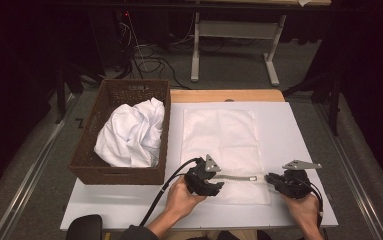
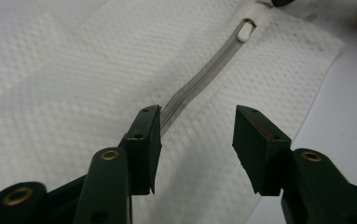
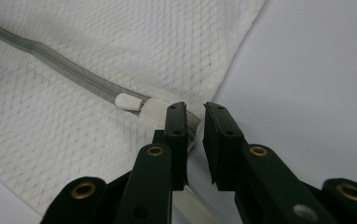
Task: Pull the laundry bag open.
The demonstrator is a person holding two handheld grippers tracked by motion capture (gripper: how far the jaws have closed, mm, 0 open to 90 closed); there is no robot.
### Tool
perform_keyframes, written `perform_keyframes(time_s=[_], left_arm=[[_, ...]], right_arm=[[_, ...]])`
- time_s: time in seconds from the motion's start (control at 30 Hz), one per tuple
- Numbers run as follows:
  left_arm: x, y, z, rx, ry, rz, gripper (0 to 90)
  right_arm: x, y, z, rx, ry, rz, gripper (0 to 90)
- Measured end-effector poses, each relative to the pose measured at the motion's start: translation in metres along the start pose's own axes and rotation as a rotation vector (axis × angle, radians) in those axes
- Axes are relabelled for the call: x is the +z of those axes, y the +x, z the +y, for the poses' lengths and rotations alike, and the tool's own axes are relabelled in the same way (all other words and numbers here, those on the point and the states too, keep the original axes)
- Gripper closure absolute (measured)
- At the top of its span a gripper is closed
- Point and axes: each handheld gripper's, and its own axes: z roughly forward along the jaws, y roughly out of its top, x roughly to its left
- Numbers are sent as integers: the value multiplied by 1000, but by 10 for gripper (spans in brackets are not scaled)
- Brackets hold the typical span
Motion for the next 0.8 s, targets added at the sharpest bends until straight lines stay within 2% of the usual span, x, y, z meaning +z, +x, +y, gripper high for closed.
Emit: perform_keyframes(time_s=[0.1,0.27,0.47,0.67,0.8], left_arm=[[10,-1,7,-18,3,-26,523],[25,-9,16,5,16,-44,544],[42,-15,24,20,30,-65,557],[55,-21,33,31,30,-65,574],[65,-26,37,38,30,-77,582]], right_arm=[[2,0,0,-7,9,-2,790],[3,1,1,11,15,5,784],[9,3,0,-14,45,13,792],[9,3,0,3,51,24,813],[10,5,0,-13,52,26,815]])
